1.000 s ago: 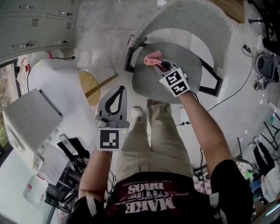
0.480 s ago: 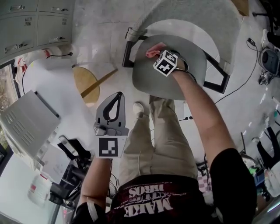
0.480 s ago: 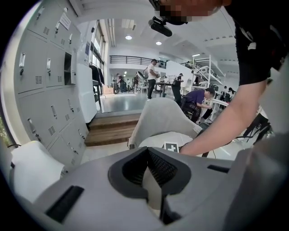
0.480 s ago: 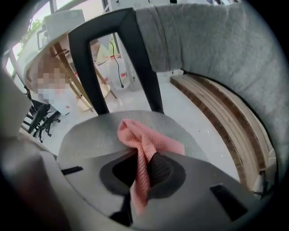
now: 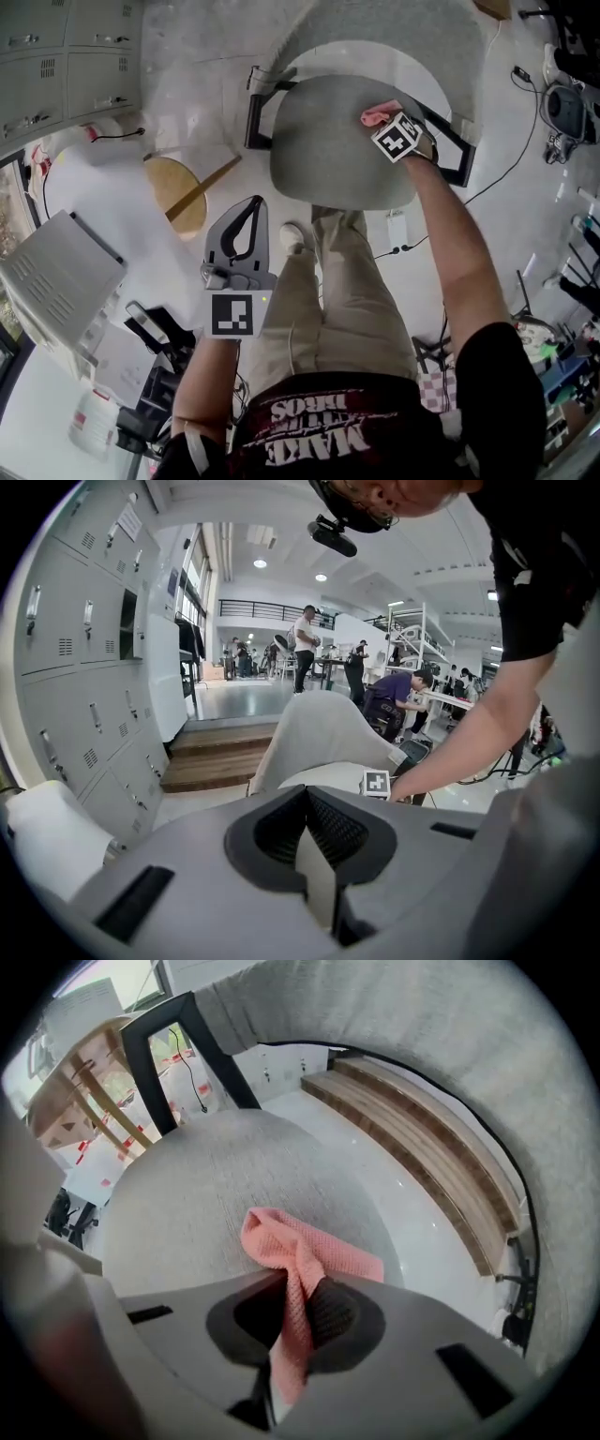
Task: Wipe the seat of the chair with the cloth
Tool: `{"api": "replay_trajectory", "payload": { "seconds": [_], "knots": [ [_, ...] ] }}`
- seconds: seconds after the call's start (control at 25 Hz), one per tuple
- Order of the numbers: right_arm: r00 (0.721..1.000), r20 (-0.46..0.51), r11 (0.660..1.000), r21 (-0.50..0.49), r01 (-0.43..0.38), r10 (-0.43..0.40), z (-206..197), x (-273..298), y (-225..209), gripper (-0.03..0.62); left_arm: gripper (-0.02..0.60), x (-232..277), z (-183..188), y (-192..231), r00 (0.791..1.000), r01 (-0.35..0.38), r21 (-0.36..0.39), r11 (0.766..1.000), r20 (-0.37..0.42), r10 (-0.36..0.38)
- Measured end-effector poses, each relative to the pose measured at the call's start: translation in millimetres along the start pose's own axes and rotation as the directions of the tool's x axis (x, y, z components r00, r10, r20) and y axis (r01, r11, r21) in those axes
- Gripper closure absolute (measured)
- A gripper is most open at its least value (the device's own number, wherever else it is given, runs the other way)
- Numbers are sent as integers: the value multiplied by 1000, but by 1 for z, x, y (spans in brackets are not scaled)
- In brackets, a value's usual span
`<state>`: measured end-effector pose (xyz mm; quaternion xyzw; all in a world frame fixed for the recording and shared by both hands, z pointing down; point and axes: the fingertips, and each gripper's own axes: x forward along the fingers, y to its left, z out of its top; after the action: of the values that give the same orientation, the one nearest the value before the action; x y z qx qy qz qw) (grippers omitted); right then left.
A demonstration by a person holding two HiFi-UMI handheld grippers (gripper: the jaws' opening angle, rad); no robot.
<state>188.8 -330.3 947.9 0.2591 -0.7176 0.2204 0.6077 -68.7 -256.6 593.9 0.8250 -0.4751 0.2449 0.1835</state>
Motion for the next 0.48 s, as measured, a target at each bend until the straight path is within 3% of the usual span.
{"api": "replay_trajectory", "payload": {
  "seconds": [0.12,0.24,0.48],
  "knots": [
    [998,-51,998,54,41,-38,-23,-5,-16,562,576,-4,-1,-1,1000,13,18,1000,-8,-13],
    [996,-21,996,31,83,-82,-8,-16,-11,562,576,-11,-4,5,1000,2,9,1000,-15,-2],
    [979,187,994,-86,-63,79,89,-21,81,562,576,-20,-9,11,1000,-16,-2,1000,-14,16]
  ]
}}
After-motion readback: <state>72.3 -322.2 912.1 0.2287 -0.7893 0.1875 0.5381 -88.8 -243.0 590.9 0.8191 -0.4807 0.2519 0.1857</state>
